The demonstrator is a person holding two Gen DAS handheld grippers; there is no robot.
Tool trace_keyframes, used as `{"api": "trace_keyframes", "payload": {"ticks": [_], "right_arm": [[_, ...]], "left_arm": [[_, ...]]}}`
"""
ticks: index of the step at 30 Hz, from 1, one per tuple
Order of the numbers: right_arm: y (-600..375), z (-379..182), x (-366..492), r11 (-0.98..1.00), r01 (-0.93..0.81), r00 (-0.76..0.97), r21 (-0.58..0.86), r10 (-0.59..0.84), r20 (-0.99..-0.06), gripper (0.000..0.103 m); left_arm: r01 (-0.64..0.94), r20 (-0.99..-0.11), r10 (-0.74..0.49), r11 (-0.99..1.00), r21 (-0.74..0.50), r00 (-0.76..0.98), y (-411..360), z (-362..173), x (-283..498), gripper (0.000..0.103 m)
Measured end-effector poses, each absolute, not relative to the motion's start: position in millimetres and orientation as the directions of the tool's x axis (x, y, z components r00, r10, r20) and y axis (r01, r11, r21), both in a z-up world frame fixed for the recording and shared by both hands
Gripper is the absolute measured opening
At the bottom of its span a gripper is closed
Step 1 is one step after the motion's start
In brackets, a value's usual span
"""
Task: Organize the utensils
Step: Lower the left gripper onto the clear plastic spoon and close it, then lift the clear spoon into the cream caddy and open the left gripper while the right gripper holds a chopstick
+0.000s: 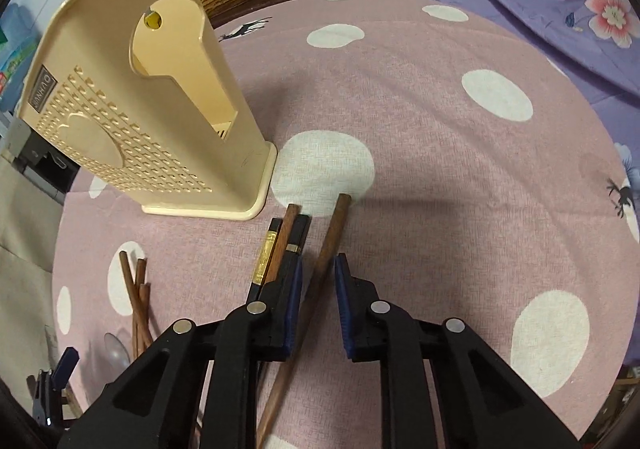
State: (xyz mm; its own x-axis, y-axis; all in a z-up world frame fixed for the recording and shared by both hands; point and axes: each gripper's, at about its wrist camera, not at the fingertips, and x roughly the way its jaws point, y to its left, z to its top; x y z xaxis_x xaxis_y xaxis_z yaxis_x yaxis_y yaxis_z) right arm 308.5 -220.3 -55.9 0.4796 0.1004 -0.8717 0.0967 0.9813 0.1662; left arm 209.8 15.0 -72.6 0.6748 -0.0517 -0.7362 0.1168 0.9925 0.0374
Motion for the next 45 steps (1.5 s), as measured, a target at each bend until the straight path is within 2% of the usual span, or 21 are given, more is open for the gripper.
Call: {"api": "trace_keyframes", "payload": {"ticks": [4, 8, 13, 16, 22, 27, 29, 30, 33, 37, 45], "right_arm": [[-218, -57, 308, 0.984, 0.065, 0.482, 0.164, 0.113, -0.869, 0.012], [-226, -58, 306, 0.981, 0.07, 0.488, 0.179, 0.122, -0.864, 0.01], [-226, -58, 300, 0.982, 0.062, 0.495, 0.176, 0.123, -0.86, 0.01], [-225, -57, 298, 0.983, 0.052, 0.5, 0.174, 0.125, -0.857, 0.01], [-222, -57, 291, 0.986, 0.04, 0.511, 0.162, 0.119, -0.851, 0.01], [-220, -57, 289, 0.987, 0.028, 0.516, 0.157, 0.12, -0.848, 0.01], [-219, -57, 287, 0.988, 0.025, 0.52, 0.154, 0.118, -0.846, 0.01], [-219, -57, 288, 0.988, 0.024, 0.521, 0.152, 0.117, -0.845, 0.01], [-219, -57, 287, 0.989, 0.019, 0.527, 0.144, 0.112, -0.842, 0.01], [-217, -54, 283, 0.988, 0.007, 0.548, 0.153, 0.124, -0.827, 0.009], [-220, -17, 269, 0.987, -0.032, 0.68, 0.157, 0.137, -0.72, 0.008]], "left_arm": [[0.116, -0.738, -0.048, 0.992, 0.041, 0.673, 14, -72, 208, 0.084], [0.115, -0.75, -0.048, 0.993, 0.037, 0.659, 10, -73, 211, 0.078], [0.132, -0.767, -0.046, 0.99, 0.051, 0.64, -2, -75, 221, 0.075], [0.131, -0.774, -0.022, 0.988, 0.079, 0.633, -8, -79, 226, 0.069], [0.115, -0.785, -0.001, 0.989, 0.089, 0.62, -14, -77, 236, 0.067], [0.109, -0.789, -0.008, 0.991, 0.075, 0.614, -19, -76, 242, 0.054], [0.12, -0.793, -0.022, 0.991, 0.065, 0.609, -23, -75, 241, 0.04], [0.125, -0.793, -0.023, 0.99, 0.067, 0.609, -26, -75, 241, 0.037], [0.121, -0.785, 0.009, 0.987, 0.107, 0.619, -33, -75, 239, 0.037], [0.115, -0.791, -0.023, 0.992, 0.06, 0.612, -28, -75, 242, 0.037], [0.111, -0.73, -0.075, 0.994, 0.001, 0.679, -13, -48, 241, 0.037]]}}
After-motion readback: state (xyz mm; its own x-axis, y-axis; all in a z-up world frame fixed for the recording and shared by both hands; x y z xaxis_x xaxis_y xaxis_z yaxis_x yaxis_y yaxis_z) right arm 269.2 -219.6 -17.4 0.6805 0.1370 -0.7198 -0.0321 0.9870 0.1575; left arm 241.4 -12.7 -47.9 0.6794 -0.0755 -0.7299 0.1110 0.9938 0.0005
